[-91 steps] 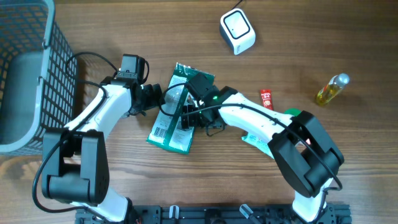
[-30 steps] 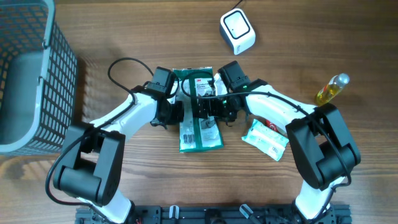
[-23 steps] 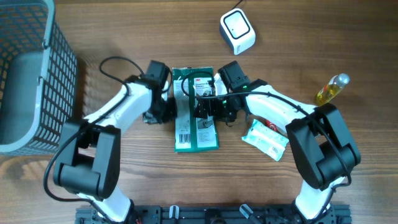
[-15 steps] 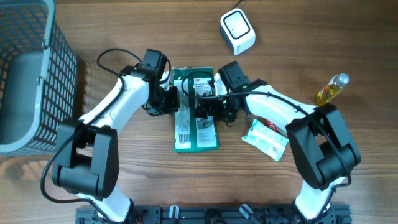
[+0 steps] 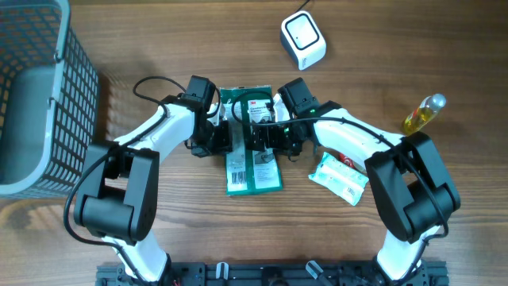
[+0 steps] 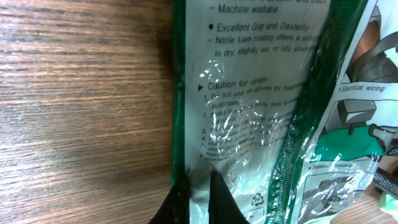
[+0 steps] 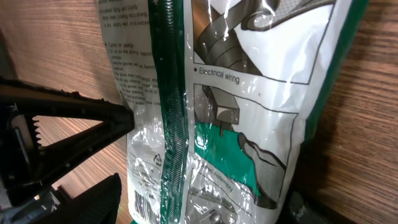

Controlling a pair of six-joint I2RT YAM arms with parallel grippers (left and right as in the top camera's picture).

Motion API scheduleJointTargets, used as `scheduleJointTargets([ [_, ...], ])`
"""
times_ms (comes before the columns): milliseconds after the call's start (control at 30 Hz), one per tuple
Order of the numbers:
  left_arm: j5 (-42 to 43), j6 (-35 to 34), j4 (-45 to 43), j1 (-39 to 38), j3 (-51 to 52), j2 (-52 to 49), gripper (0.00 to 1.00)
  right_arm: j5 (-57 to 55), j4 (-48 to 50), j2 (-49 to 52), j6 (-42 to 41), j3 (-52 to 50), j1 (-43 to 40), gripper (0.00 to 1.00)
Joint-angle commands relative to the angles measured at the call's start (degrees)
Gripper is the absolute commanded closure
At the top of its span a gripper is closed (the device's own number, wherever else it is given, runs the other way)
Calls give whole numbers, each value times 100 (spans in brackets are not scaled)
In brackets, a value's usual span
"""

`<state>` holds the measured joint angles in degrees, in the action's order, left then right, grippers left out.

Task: Scan the item barcode

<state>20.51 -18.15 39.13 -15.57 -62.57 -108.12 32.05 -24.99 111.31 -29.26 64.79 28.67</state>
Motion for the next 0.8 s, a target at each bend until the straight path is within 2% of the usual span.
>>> scheduleJointTargets([
  [0,-168,-13,-85,-39,221,-227,96,-452,-114,271,-258,-269,35,22],
  [100,-170,-13,-107,-39,221,-227,96,-238,111,271,-398,-393,39,28],
  [267,-175,-13,-107,-39,225,-227,96,131,953,271,-835,-815,39,53],
  [333,-203,-13,-105,-39,225,-227,96,407,1117,271,-780,-848,42,57],
  [533,-210,-13,-138,-39,225,-227,96,446,1320,271,-769,-944,74,59],
  [667,-214,-13,-151,-39,225,-227,96,442,1368,271,-688,-944,74,81],
  [767,-361,-33,-216,-39,225,-227,96,400,1368,271,-673,-944,74,93],
])
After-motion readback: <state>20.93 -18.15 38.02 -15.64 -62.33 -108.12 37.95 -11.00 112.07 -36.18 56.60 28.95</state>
